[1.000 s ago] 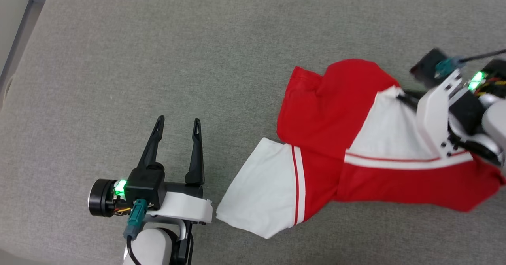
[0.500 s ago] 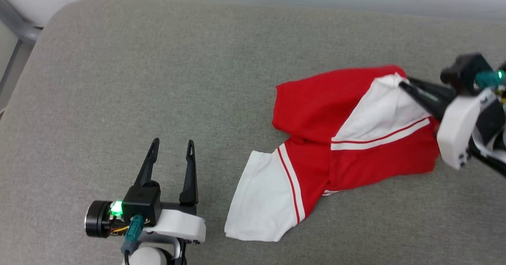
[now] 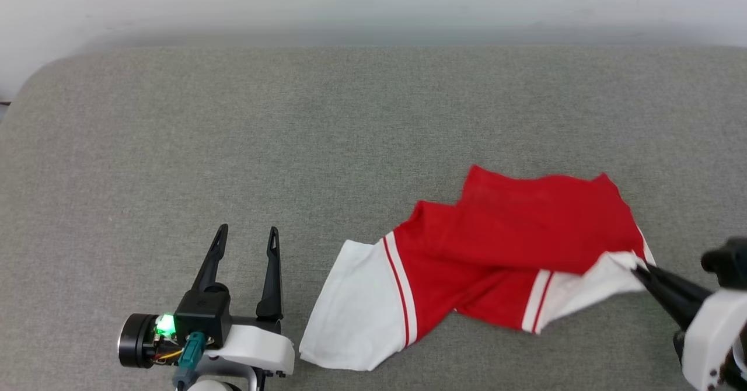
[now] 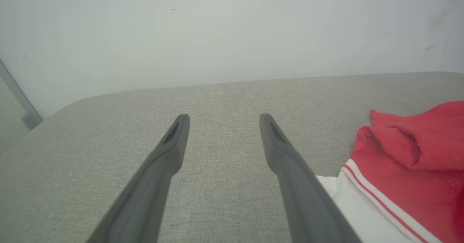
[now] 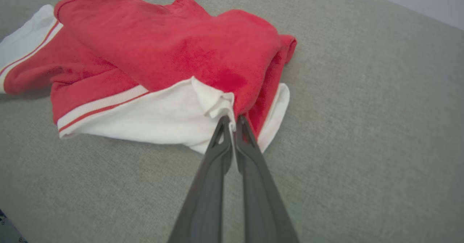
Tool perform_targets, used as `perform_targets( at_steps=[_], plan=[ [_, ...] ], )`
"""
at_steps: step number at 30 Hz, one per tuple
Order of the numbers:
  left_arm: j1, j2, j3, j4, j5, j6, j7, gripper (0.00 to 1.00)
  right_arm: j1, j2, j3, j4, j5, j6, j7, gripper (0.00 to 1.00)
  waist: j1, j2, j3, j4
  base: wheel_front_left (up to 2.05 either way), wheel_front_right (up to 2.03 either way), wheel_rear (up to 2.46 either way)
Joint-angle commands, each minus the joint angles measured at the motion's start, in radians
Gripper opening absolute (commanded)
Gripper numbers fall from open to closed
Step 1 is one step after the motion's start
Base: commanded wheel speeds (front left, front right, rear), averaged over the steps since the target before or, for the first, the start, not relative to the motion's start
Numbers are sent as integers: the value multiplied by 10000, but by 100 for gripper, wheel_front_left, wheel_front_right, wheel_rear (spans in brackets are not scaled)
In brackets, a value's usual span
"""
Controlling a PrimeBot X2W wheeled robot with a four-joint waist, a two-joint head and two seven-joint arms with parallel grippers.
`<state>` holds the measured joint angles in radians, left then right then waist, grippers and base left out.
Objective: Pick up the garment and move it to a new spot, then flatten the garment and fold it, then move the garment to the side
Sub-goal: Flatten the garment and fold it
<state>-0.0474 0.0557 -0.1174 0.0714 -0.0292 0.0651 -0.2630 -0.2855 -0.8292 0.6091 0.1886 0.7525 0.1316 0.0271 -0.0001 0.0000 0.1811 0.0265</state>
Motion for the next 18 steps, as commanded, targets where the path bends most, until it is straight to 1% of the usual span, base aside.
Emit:
perform_targets(
  at_steps=[1,4,5,7,10,12,13,14,15,18],
  plan=[
    [101,39,41,23,78,-29,-25,100,649,245,-500,180,-34,-16,-25,0,1,0,-45,-53,0,0,0],
    [127,33,47,30,86,-41,-25,100,1711,569,-1207,608,-308,-18,81,0,1,0,-68,-78,0,0,0],
    [127,33,47,30,86,-41,-25,100,1711,569,-1207,608,-308,-18,81,0,1,0,-68,-78,0,0,0],
    [147,29,47,27,90,-55,-25,100,2301,988,-1573,918,-145,-16,164,0,1,0,-70,-85,0,0,0],
    [162,20,38,40,87,-76,-25,100,2854,1285,-1946,1516,-348,-18,233,0,1,0,-55,-73,0,0,0],
    [165,15,39,50,77,-86,-25,100,2997,1458,-2204,1756,-624,-23,87,0,1,0,-47,-68,0,0,0],
    [171,15,55,52,76,-84,-25,100,3037,1601,-2357,1773,-643,-23,-60,7,1,0,-54,-73,0,0,0],
    [178,15,72,48,81,-84,-25,100,3015,1738,-2572,1723,-616,-23,-290,44,1,0,-61,-83,0,0,0],
    [182,13,84,42,87,-83,-25,100,2981,1795,-2822,1668,-692,-23,-507,100,1,0,-68,-92,0,0,0],
    [206,12,107,33,107,-101,-25,100,2889,1953,-3506,1283,-998,-18,-1072,100,1,0,-115,-105,0,0,0]
  ],
)
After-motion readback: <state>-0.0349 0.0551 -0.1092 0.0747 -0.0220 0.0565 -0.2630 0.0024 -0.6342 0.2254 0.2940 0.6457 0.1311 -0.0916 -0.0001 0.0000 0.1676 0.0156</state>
